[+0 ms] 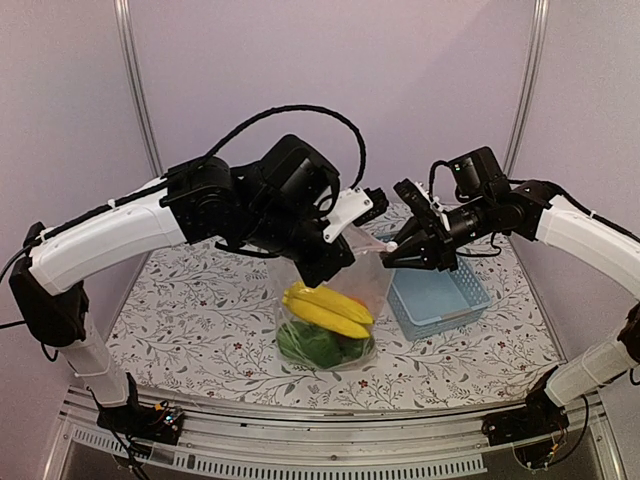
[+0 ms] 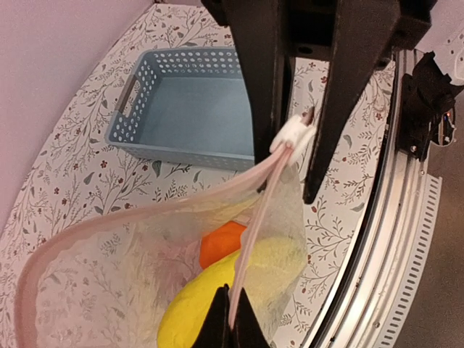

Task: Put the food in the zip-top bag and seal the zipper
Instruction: Pass from the right arm to the left, then pass from the left arm to the right

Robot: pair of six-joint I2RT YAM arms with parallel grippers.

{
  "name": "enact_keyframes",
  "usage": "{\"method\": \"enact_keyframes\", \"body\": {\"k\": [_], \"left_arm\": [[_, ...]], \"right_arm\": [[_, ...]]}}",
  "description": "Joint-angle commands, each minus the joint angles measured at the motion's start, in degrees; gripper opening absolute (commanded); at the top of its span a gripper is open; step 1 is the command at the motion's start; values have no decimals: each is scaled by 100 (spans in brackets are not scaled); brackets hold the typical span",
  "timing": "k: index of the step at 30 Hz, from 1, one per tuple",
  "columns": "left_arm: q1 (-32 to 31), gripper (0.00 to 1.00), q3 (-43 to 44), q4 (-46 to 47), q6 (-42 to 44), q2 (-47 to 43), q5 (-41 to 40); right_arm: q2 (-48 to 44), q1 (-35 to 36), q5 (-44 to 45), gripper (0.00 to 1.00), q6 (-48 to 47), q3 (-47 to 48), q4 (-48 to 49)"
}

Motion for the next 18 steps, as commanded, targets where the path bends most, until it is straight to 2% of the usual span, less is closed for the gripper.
{"method": "enact_keyframes", "body": {"k": [1,4,7,18], "left_arm": [[-66,0,-47,318,32,-215,56],[-64,0,-87,369,25,-256,39],[-63,0,-99,384,15,-290,46],[-60,0,-204,445,16,-288,51]], "right_arm": [[-191,34,65,19,35,-42,72],[-223,28,184,30,121,-150,185],[-287,15,354,32,199,-234,319],[-409,-177,229,17,444,-322,572]]}}
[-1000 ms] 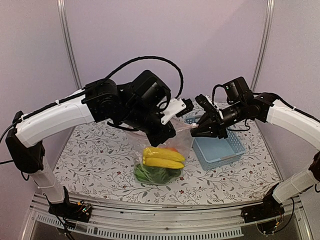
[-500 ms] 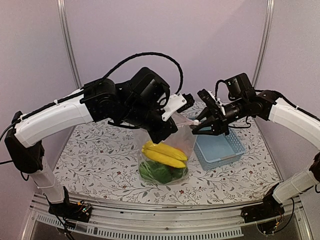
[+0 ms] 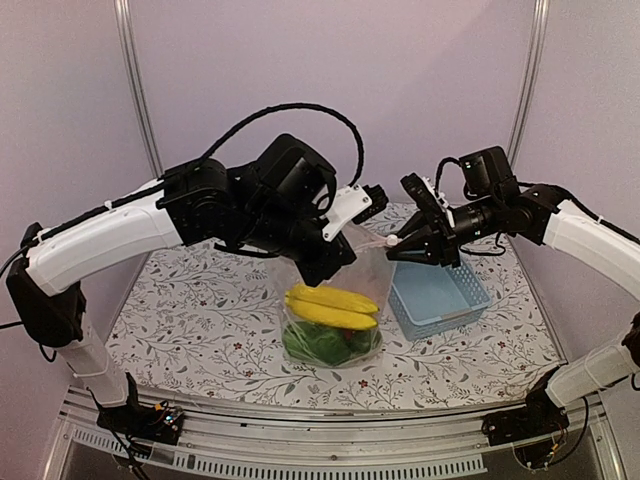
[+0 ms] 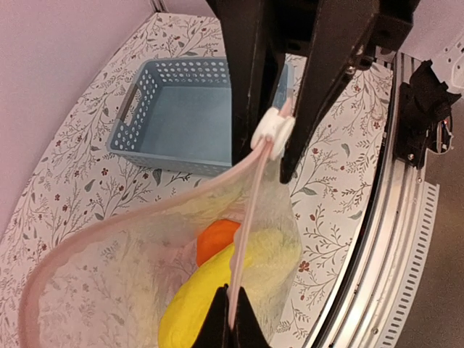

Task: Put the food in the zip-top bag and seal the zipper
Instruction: Pass from the left arm to the right

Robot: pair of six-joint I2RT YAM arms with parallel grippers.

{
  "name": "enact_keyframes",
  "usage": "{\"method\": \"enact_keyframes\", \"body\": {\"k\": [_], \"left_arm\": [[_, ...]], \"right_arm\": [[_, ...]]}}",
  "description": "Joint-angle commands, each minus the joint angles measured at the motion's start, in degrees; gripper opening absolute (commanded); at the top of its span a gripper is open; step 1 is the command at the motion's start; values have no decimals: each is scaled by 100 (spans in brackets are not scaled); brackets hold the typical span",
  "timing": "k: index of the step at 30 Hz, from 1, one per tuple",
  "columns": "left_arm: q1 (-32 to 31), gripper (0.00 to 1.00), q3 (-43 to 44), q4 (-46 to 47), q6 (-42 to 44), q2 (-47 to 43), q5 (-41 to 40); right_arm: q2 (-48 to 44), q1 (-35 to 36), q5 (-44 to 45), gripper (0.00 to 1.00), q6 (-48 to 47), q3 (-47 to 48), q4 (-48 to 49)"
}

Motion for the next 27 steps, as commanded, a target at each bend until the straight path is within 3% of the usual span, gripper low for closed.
{"method": "enact_keyframes", "body": {"k": [1,5,8,11,16,20,27], "left_arm": [[-61,0,-78,223,18,-166,42],[-55,0,-78,257,25,-180,12],[-55,0,-77,294,28,-221,-24],[-60,0,-97,315,40,-261,-38],[-62,0,-120,319,70,-248,-108],[-69,32,93,491,141,-216,-209],[-70,55,134,1280,458,-285,81]], "right_arm": [[-147,-22,-65,15,117,-66,154],[-130,-22,-68,4,117,-41,160],[-120,-22,-31,3,95,-84,160],[-150,-22,-1,9,86,-135,175],[-221,-37,37,0,90,-141,185],[-252,-31,84,0,15,-158,143],[-300,-31,-76,0,-208,-129,-64]]}}
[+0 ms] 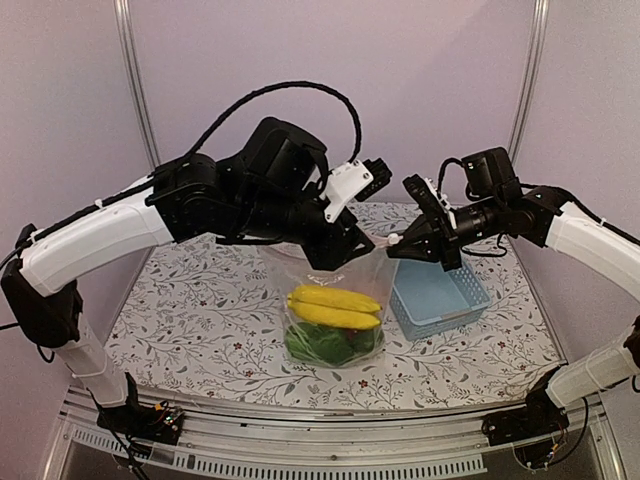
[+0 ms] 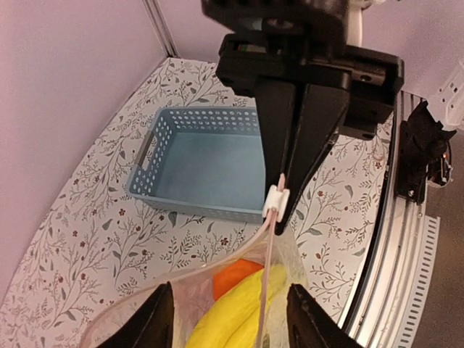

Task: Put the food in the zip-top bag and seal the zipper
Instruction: Pass from the left arm to the right, then zip the zipper of the food storage bag.

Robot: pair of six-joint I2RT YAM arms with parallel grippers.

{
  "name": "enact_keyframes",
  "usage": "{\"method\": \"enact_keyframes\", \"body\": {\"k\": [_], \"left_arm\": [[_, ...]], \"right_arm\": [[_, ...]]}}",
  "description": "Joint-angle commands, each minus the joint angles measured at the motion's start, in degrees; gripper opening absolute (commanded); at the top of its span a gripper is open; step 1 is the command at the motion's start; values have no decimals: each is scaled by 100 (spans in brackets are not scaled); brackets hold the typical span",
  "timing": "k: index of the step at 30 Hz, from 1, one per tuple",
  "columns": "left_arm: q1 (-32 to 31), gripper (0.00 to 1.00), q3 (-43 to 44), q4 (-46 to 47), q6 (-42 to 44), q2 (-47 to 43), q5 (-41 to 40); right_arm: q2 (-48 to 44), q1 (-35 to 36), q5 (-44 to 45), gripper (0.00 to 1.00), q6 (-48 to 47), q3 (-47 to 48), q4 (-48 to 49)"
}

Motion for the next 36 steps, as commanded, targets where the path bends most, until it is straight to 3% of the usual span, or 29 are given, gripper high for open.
{"method": "enact_keyframes", "body": {"k": [1,8,19,36], "left_arm": [[-70,56,138,683,280,-145,271],[-2,55,573,702,478,372,667],[270,49,641,672,496,660,1950],[340,14,805,395,556,946,2079]], "right_arm": [[-214,-18,-134,0,-219,-31,-207],[-277,3,-250,0,-509,-64,-457],[-374,61,-313,0,-732,-99,-595],[-391,66,-254,0,-745,-108,-592]]}}
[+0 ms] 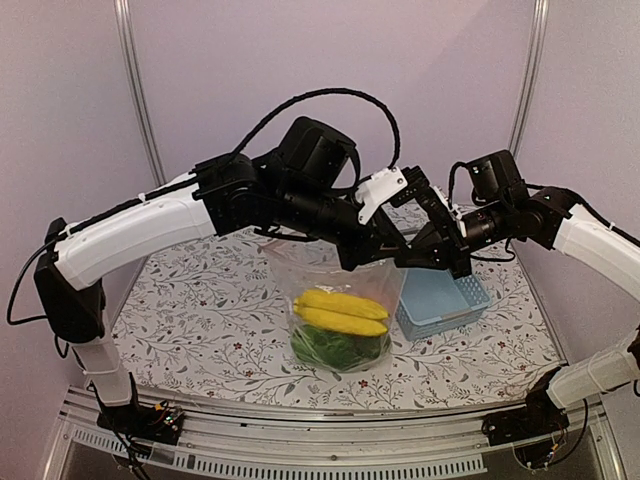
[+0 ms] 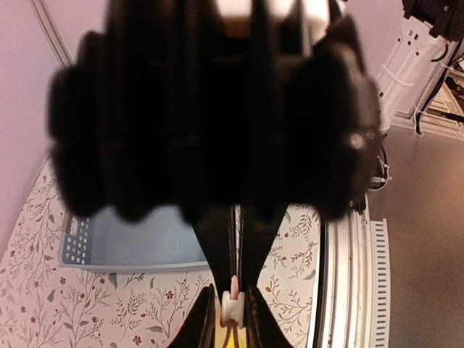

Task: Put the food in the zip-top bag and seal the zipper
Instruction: Zip the zipper of the food storage bag.

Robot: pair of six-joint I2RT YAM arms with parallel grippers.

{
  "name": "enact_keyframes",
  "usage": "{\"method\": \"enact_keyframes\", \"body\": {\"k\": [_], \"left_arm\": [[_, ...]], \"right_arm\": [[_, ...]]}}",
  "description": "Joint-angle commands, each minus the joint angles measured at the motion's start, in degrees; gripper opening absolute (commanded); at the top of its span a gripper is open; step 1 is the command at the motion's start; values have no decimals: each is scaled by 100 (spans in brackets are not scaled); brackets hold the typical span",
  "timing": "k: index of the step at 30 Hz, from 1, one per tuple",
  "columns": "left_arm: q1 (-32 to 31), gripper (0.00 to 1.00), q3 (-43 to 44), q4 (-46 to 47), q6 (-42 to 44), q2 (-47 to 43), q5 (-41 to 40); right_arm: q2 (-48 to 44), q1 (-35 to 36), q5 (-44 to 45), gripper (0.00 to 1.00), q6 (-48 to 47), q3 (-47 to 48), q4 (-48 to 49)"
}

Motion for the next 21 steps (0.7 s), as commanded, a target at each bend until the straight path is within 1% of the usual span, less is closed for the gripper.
{"method": "enact_keyframes", "body": {"k": [1,3,6,8,13,21], "left_arm": [[83,14,152,-163,16,107,58],[90,13,148,-201,8,98,16],[108,7,139,-293,5,102,-64],[130,6,115,-360,-21,83,-103],[186,6,-7,-498,-51,-67,-336],[376,7,-544,-569,-116,-458,-538]], "right_arm": [[-157,20,-57,0,-80,-65,-34],[-158,20,-43,0,-74,-65,-28],[-158,15,-8,0,-70,-63,-10],[-188,-21,-2,0,-44,-63,26],[-198,-283,-138,0,126,-90,118],[-217,-437,-186,0,251,-161,289]]}}
